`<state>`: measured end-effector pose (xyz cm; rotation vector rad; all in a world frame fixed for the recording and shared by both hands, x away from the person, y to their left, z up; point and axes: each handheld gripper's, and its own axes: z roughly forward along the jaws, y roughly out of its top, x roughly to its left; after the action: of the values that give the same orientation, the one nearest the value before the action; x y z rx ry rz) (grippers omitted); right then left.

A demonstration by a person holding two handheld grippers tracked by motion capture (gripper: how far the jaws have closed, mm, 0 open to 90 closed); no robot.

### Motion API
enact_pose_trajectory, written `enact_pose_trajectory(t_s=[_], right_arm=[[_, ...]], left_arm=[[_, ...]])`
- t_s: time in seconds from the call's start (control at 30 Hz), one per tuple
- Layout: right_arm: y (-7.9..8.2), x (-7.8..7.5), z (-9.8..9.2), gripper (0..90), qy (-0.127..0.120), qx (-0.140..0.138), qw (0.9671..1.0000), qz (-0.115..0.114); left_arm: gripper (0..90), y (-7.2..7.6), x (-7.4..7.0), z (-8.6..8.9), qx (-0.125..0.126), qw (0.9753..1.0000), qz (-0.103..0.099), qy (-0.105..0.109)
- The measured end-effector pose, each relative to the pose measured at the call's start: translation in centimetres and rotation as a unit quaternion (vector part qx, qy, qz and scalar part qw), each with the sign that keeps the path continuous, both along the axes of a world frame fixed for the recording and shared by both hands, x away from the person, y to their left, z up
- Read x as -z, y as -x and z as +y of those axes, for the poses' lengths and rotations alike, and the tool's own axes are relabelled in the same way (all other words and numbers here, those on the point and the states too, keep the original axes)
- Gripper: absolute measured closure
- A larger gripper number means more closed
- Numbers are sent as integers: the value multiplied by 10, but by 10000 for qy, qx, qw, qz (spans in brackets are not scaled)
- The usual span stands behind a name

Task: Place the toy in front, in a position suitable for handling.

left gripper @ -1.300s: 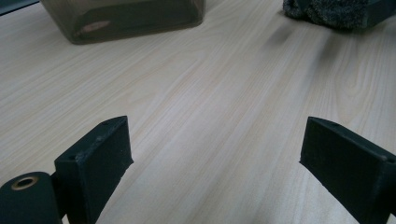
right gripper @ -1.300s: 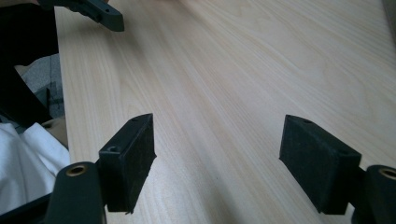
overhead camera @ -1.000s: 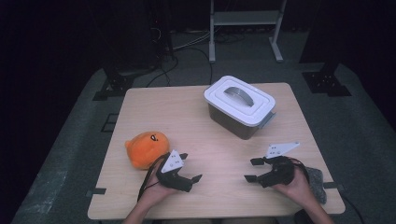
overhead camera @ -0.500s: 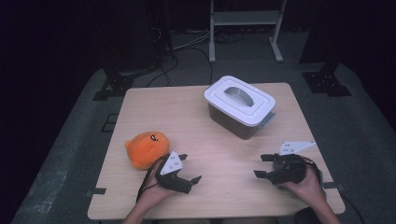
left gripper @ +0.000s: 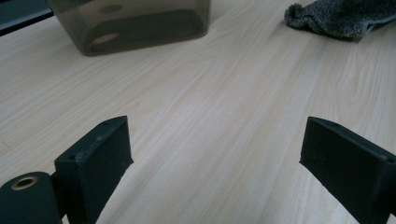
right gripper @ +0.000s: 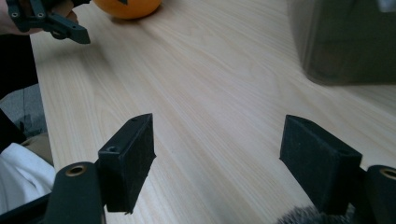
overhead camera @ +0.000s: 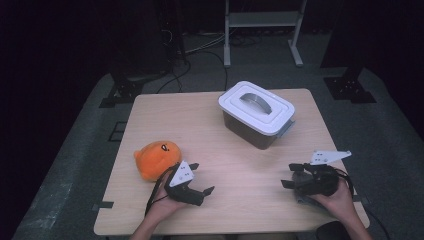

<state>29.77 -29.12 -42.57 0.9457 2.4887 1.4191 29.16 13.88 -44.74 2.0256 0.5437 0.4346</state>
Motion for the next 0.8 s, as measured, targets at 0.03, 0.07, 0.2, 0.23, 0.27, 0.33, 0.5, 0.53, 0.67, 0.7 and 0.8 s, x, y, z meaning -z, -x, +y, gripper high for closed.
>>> enact_pose_trajectory(t_s=[0.03, 0.07, 0.2, 0.23, 0.27, 0.33, 0.5, 0.53, 0.67, 0.7, 0.8], right_arm=[[0, 0, 0, 250, 0, 0, 10000, 0], [0, 0, -2, 251, -7, 34, 10000, -3], [0, 1, -6, 251, -8, 78, 10000, 8], [0, 1, -6, 250, 4, 75, 10000, 10], [0, 2, -6, 251, 25, 63, 10000, 40], [0, 2, -5, 250, 49, 57, 10000, 36], [0, 3, -4, 250, 78, 30, 10000, 54], [0, 3, -4, 250, 80, 18, 9999, 79], [-1, 4, -3, 250, 115, -9, 9999, 97], [-1, 4, -3, 250, 115, -9, 9999, 97], [-1, 5, -2, 250, 124, -26, 9999, 110]], left_arm=[[80, 0, 0, 0, 0, 10000, 0, 0], [80, 0, -1, 0, -5, 10000, -17, 9], [80, -2, -6, 4, -111, 9998, -122, 65], [80, -2, -8, 6, -139, 9998, -140, 75], [80, -5, -13, 12, -247, 9994, -195, 159], [80, -7, -15, 16, -290, 9992, -240, 166], [81, -14, -24, 37, -637, 9969, -405, 202], [81, -18, -28, 47, -801, 9954, -470, 248], [81, -23, -33, 68, -1123, 9916, -552, 322], [81, -23, -33, 68, -1123, 9916, -552, 322], [81, -27, -35, 84, -1367, 9882, -590, 365]])
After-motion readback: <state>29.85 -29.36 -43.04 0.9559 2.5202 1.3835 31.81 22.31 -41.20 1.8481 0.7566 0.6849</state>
